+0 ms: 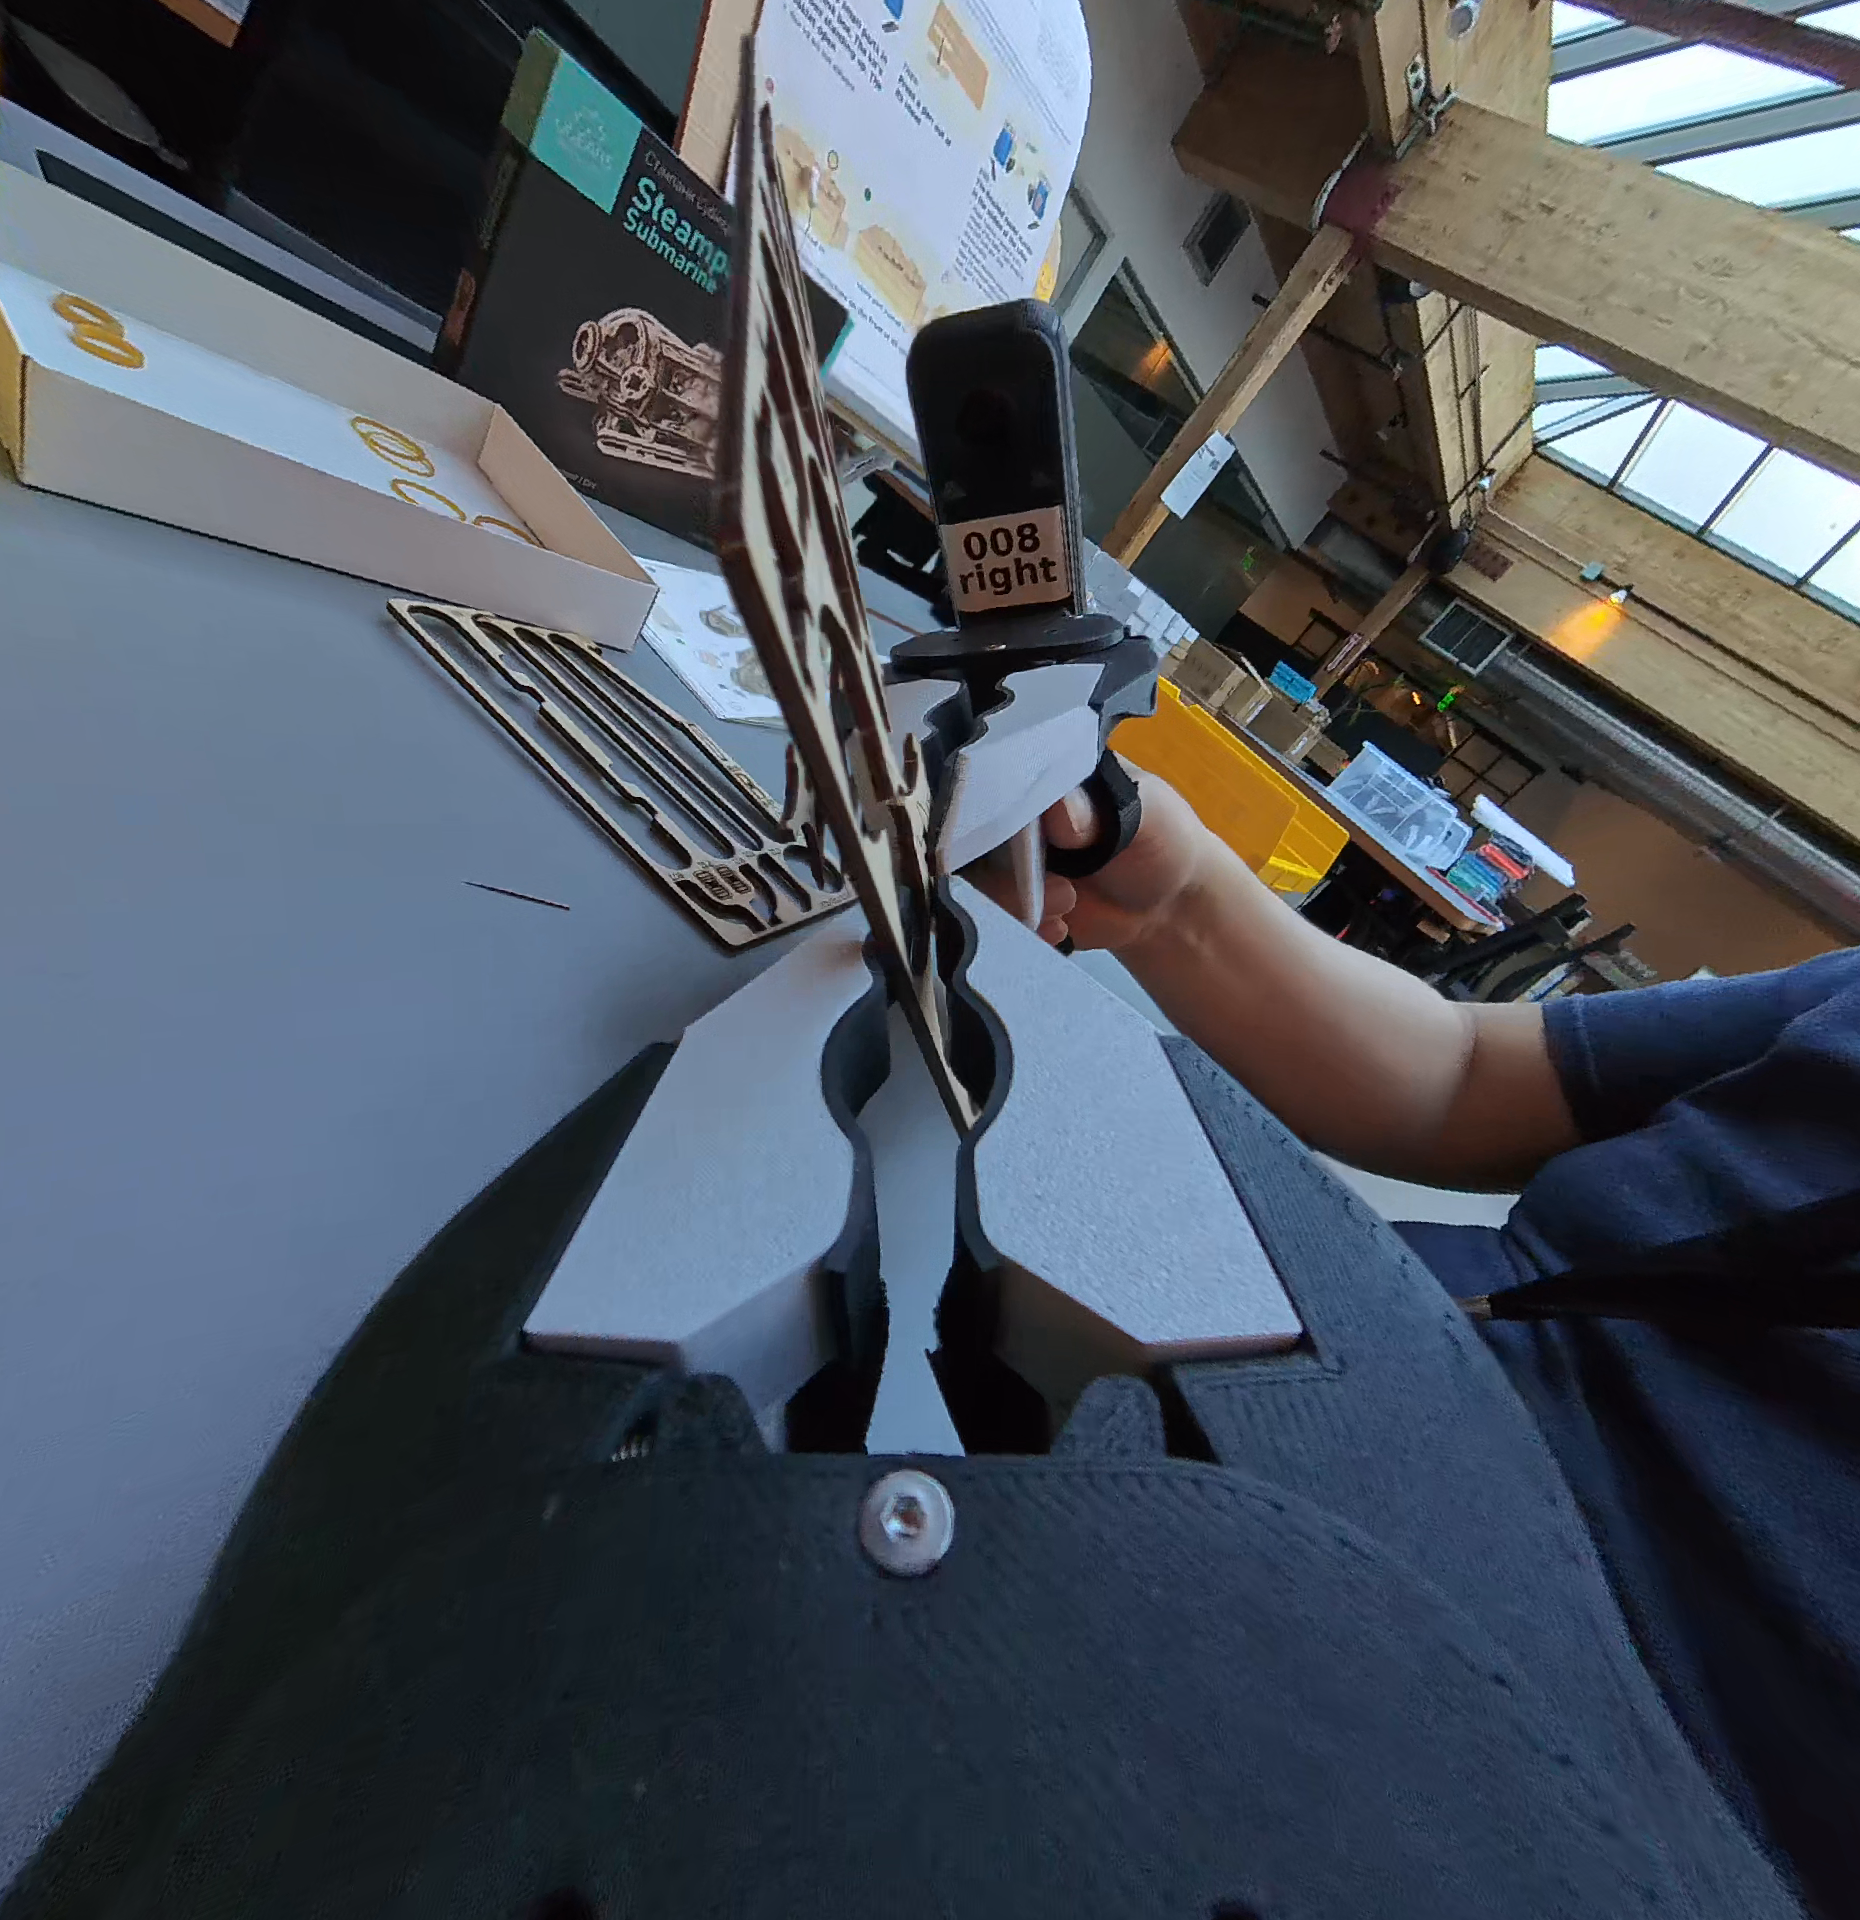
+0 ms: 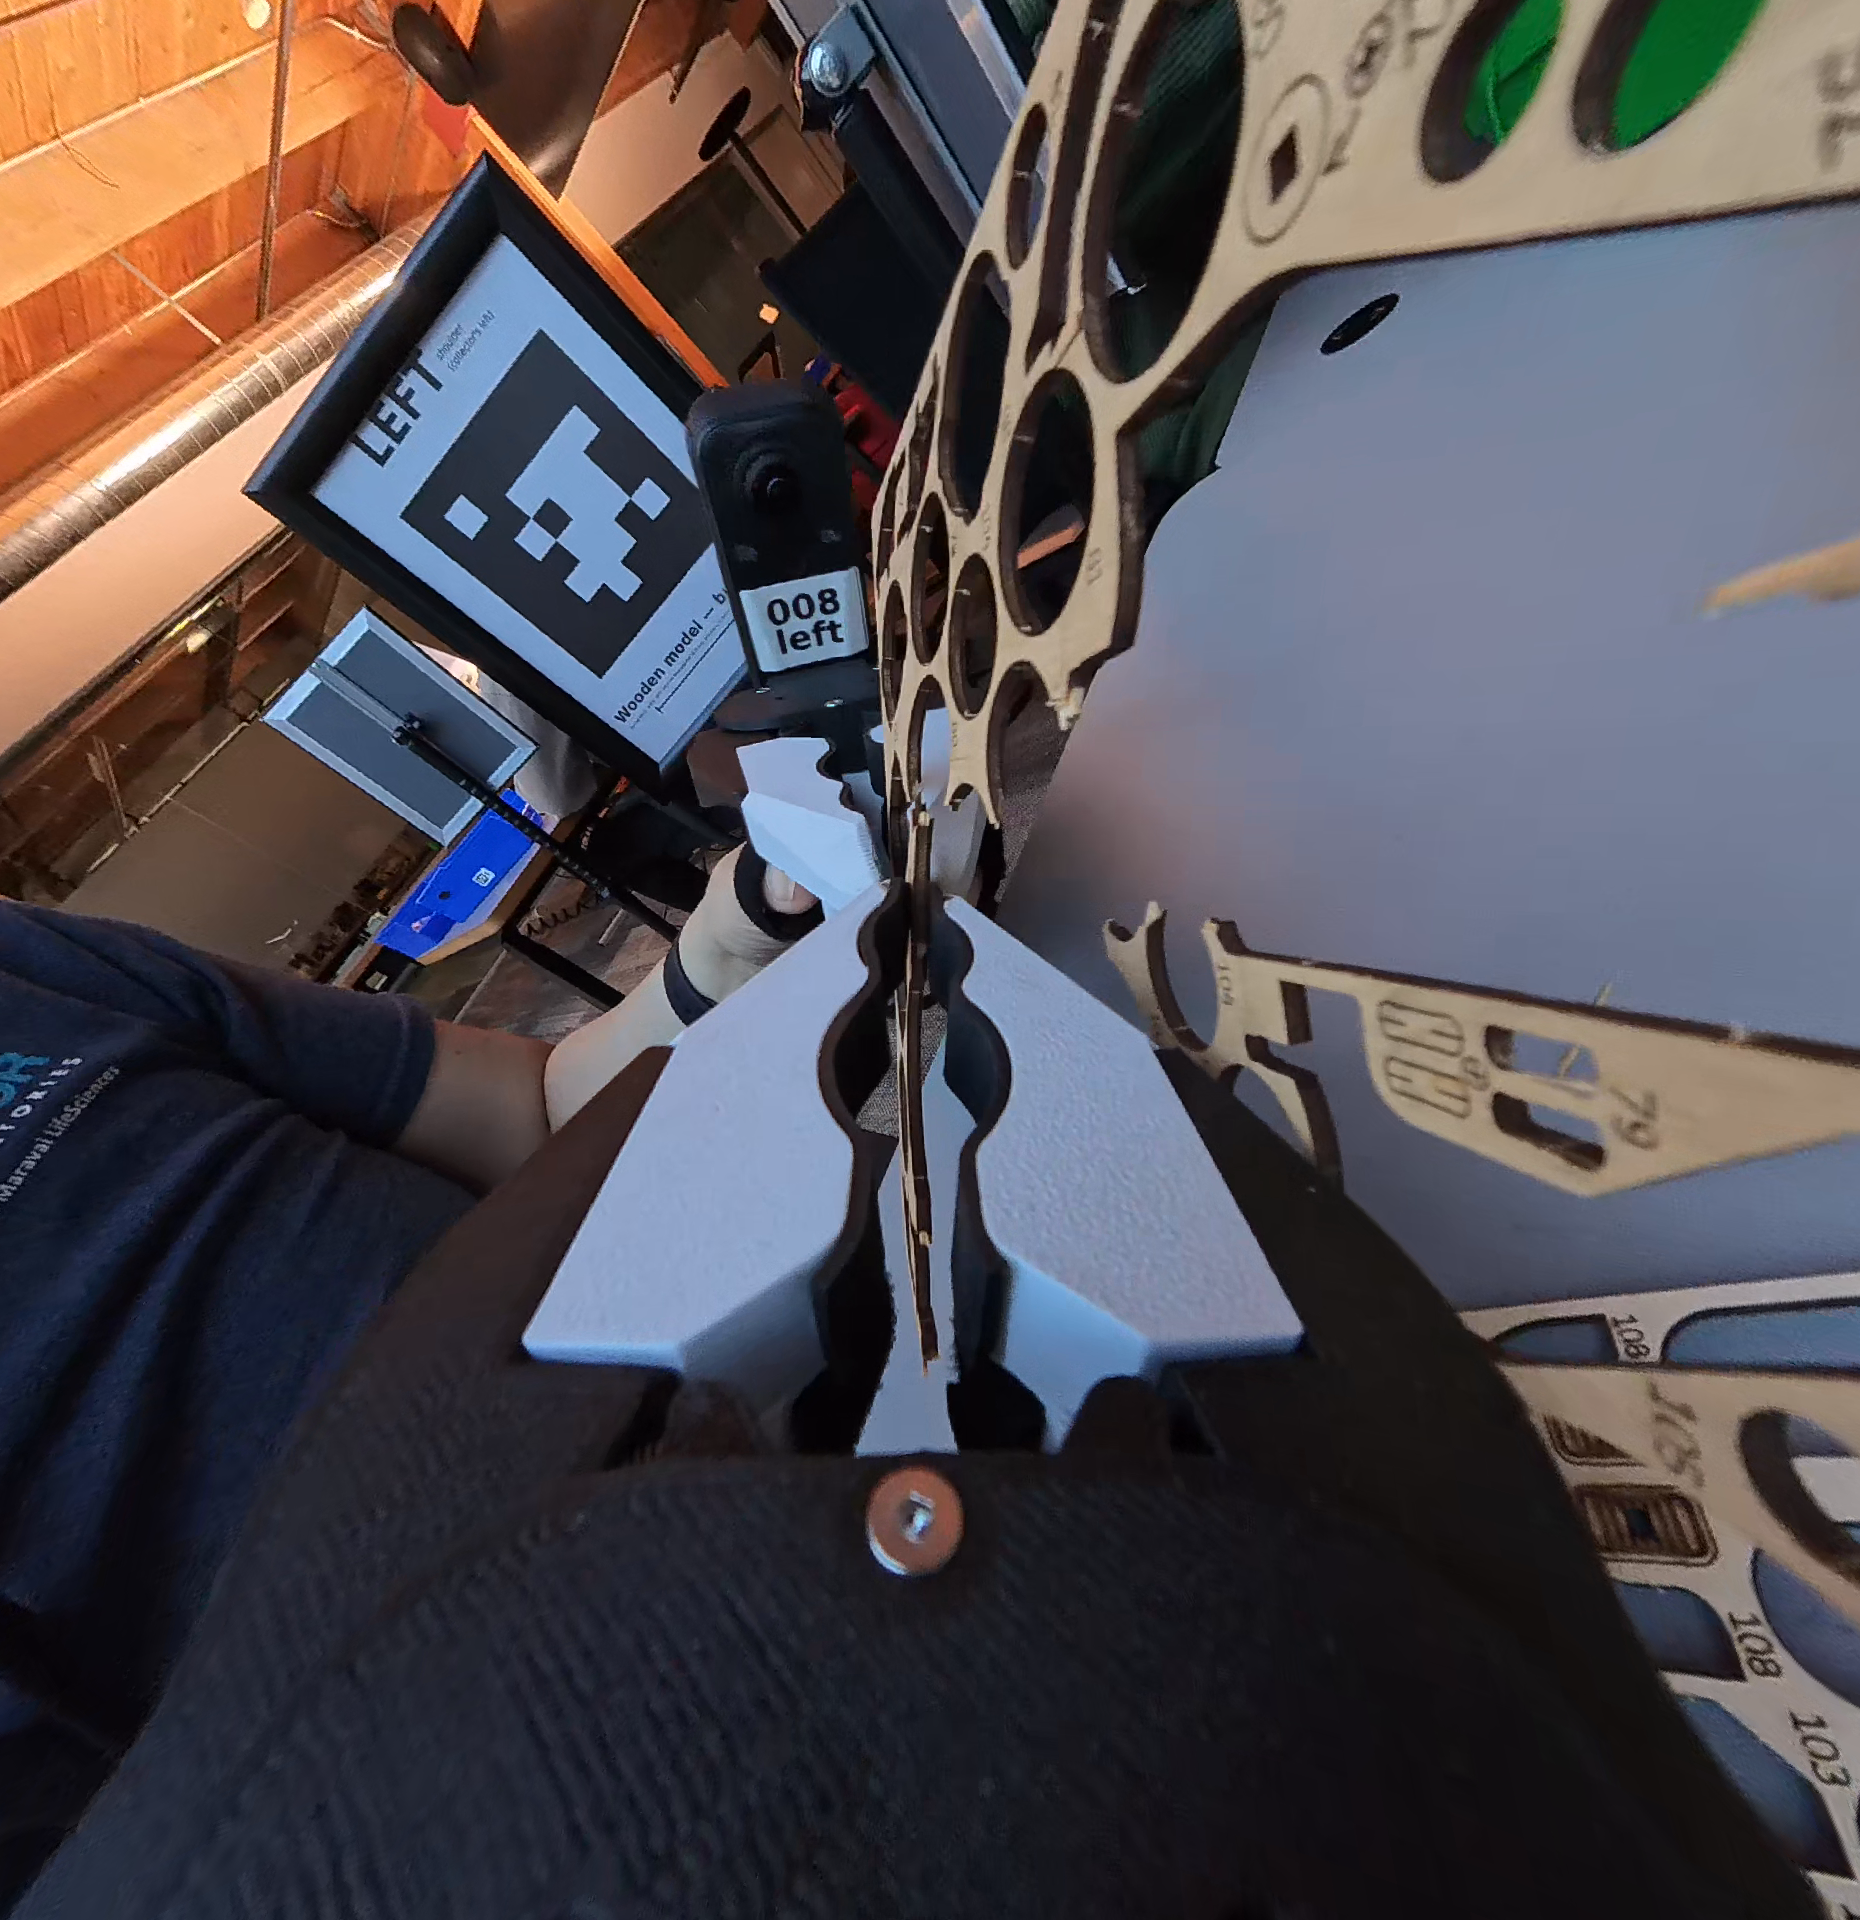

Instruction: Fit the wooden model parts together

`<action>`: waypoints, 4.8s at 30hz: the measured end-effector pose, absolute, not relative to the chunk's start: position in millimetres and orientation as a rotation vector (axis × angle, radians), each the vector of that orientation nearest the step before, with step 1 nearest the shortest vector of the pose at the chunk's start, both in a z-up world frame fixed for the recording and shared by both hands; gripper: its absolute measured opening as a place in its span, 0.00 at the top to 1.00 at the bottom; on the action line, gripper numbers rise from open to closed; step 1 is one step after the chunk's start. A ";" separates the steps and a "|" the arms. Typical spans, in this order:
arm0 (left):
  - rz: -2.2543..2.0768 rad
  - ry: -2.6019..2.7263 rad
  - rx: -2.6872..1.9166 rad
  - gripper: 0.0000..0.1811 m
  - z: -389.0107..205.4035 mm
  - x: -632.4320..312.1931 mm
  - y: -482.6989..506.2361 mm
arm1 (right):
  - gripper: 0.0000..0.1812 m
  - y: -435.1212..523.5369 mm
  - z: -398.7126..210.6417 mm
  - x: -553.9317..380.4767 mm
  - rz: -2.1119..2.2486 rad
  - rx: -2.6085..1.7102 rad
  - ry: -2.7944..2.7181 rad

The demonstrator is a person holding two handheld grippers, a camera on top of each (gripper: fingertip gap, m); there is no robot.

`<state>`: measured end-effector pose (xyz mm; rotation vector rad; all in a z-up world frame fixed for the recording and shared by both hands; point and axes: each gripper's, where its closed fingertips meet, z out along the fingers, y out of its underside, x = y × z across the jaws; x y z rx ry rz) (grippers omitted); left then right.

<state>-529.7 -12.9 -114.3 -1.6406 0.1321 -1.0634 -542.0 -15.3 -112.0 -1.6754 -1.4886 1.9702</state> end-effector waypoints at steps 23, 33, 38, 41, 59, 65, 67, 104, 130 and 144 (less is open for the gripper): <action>-1.069 0.057 -1.755 1.00 -150.5 -521.6 -6.4 | 0.99 -8.5 -148.7 -534.1 1.909 -1.859 -1.387; -1.063 0.047 -1.776 1.00 -154.1 -522.7 -5.9 | 0.98 -6.7 -153.9 -536.0 1.829 -1.875 -1.396; -1.056 0.055 -1.759 1.00 -151.3 -522.6 -4.4 | 0.97 -4.9 -150.9 -536.2 1.876 -1.879 -1.363; -1.102 0.044 -1.731 1.00 -147.5 -522.3 -4.8 | 0.98 -5.1 -145.2 -534.6 1.911 -1.833 -1.354; -1.053 0.014 -1.747 1.00 -151.2 -526.5 -4.2 | 0.97 -0.7 -151.0 -536.1 1.852 -1.879 -1.334; -1.024 0.019 -1.771 1.00 -154.1 -527.1 -3.2 | 0.97 0.6 -154.4 -536.8 1.821 -1.906 -1.332; -1.053 0.020 -1.744 0.99 -150.5 -526.4 -3.9 | 0.98 -0.5 -149.1 -536.2 1.888 -1.879 -1.319; -1.118 0.006 -1.655 1.00 -137.3 -533.3 -3.3 | 0.98 -11.7 -147.5 -533.3 1.930 -1.841 -1.410; -1.150 -0.116 -1.632 1.00 -137.4 -542.7 2.3 | 0.97 5.0 -140.8 -534.2 1.973 -1.851 -1.247; -1.090 -0.091 -1.630 1.00 -135.2 -536.9 2.1 | 0.92 -7.6 -146.4 -539.8 1.737 -1.775 -1.383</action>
